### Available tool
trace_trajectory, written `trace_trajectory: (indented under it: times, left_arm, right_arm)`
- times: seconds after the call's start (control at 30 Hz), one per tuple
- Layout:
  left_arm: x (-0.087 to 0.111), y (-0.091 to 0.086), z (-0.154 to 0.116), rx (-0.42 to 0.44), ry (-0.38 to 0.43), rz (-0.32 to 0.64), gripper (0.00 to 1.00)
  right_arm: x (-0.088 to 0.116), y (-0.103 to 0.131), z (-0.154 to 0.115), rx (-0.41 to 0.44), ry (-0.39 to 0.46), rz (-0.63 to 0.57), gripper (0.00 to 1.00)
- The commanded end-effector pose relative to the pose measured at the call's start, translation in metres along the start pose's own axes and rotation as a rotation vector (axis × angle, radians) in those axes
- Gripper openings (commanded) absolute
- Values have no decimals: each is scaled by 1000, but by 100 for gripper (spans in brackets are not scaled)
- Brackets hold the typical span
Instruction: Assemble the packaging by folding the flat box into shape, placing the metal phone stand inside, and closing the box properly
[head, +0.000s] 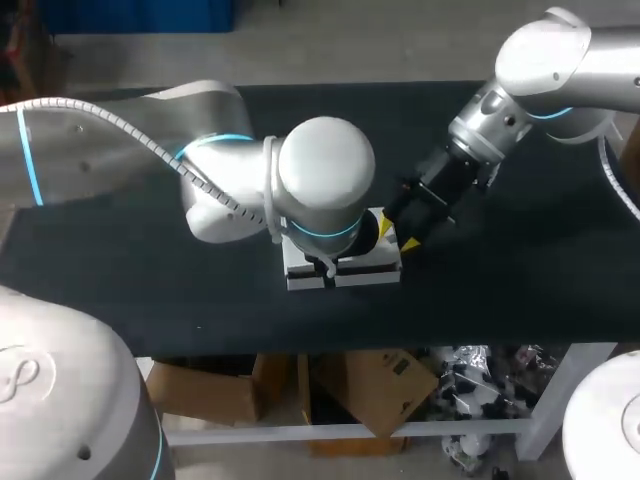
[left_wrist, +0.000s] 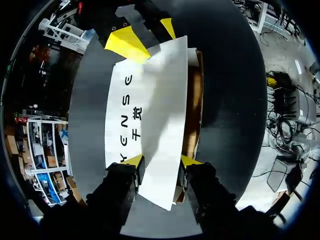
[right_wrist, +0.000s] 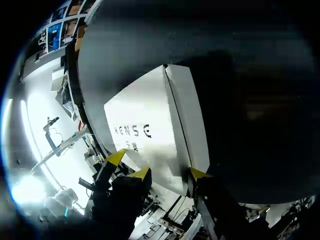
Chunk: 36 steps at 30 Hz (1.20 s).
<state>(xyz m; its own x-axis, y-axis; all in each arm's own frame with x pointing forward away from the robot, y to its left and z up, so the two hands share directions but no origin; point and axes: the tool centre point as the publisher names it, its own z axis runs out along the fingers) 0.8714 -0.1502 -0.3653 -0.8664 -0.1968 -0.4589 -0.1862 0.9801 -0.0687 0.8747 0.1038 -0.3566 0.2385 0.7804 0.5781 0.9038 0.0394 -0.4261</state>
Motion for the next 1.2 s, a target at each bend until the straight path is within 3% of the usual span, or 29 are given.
trace_trajectory:
  times: [0.03,0.3,0.4,0.43,0.53,0.8,1.2]
  left_arm:
    - [3,1,2,-2,-8,-2,42]
    - [4,2,0,7,-7,-4,42]
    - [4,3,-1,11,-8,-5,43]
    - [4,3,-1,12,-8,-5,43]
    - [5,2,-1,13,-7,-5,43]
    - [5,1,-2,12,-9,0,43]
    - [6,-1,-2,12,-9,-1,43]
  right_arm:
    - [0,-3,-2,-6,-2,0,48]
    - [-4,-13,-11,-37,-2,2,48]
    - [-6,-16,-15,-47,-3,5,44]
    - [-7,-17,-16,-53,-3,7,39]
    - [-9,-20,-19,-65,-2,9,0]
    - [-7,-29,-24,-95,-5,-5,0]
    - [-1,-26,-9,-71,-21,-31,0]
